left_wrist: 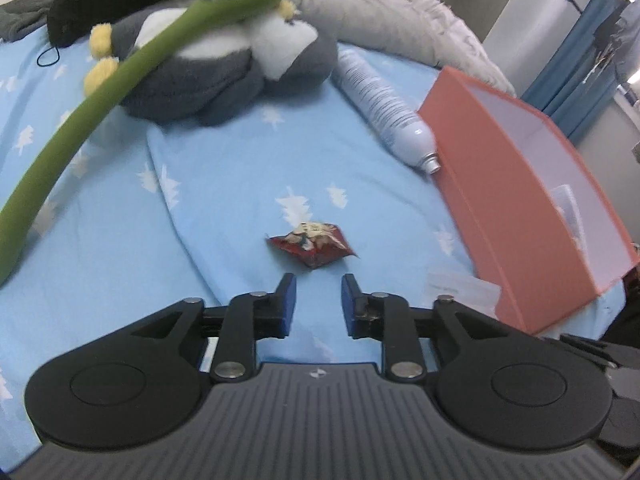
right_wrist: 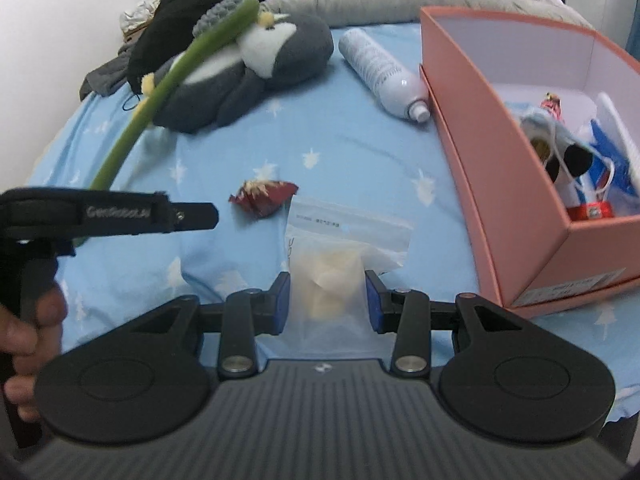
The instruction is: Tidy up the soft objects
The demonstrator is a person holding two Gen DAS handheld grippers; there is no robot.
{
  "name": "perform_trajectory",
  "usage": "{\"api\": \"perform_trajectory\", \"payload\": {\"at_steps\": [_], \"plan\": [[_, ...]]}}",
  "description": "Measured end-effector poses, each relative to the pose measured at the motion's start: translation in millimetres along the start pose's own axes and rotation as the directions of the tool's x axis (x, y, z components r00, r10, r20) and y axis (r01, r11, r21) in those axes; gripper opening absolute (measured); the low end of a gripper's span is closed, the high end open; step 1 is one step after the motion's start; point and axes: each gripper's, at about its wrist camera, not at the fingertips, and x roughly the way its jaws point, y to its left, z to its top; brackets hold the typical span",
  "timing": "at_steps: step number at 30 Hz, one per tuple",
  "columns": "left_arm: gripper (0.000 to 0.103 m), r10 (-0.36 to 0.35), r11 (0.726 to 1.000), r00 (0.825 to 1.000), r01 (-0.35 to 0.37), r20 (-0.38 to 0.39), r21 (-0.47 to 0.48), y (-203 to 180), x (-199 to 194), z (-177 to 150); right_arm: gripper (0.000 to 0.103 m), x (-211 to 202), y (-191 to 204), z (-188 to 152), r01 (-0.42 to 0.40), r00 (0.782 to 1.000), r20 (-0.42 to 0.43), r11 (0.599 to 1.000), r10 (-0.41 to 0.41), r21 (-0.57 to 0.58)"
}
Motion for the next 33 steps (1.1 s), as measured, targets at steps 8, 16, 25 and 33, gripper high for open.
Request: {"api": "perform_trajectory", "payload": {"at_steps": [8, 16, 25, 33], "plan": [[0.044, 0.013, 0.998, 1.0, -0.013, 0.007, 0.061, -5, 28, 13, 0.042, 12, -11, -1, 0.006, 1.0, 0.004, 0.999, -0.006, 0.031], [0.044, 0.056, 0.965, 0.998, -0.055, 0.003, 0.255, -24, 51, 28, 0.042, 18, -17, 3, -0.003, 1.0, 0.004, 0.999, 0.003, 0.043], [0.045, 0.023, 0.944, 0.998, -0.002, -0.06, 0.331, -25, 79, 35, 0.042, 25, -24, 4, -0.003, 1.0, -0.01, 0.998, 0.004, 0.058], [0.041, 0.015, 0.945, 0.998, 0.007, -0.066, 0.327, -23, 81, 32, 0.042, 36, -26, 3, -0.007, 0.999, -0.044, 0.998, 0.01, 0.055]]}}
